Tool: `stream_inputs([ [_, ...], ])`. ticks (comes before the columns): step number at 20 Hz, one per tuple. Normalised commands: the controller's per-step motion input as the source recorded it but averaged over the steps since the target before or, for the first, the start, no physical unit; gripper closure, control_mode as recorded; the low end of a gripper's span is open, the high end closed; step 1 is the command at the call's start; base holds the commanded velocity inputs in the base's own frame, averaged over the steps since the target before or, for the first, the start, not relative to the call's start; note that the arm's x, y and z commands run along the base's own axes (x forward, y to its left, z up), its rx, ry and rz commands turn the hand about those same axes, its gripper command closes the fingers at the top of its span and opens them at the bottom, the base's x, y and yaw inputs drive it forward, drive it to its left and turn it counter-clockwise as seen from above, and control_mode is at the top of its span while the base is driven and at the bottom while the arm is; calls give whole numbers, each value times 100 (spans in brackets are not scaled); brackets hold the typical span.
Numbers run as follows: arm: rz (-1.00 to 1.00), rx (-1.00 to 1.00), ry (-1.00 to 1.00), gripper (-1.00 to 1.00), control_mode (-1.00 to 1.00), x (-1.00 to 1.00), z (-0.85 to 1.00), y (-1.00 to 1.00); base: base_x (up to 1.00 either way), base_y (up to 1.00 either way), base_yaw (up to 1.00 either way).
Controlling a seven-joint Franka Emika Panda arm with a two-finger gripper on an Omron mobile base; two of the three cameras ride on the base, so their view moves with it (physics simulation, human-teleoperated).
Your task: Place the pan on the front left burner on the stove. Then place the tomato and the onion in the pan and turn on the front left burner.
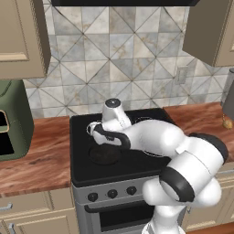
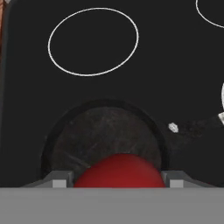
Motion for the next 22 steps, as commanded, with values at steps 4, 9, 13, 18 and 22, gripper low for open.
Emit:
stream_inputs([
  [4, 0, 0, 2, 100, -100, 16, -28, 6, 0, 0, 0],
  [9, 0, 0, 2, 100, -100, 11, -28, 5, 0, 0, 0],
  [13, 0, 0, 0, 100, -100, 8, -22, 1, 0, 0, 0],
  [18, 0, 0, 1, 100, -100, 12, -18, 0, 0, 0, 0],
  [22, 0, 0, 3, 100, -100, 14, -21, 3, 0, 0, 0],
])
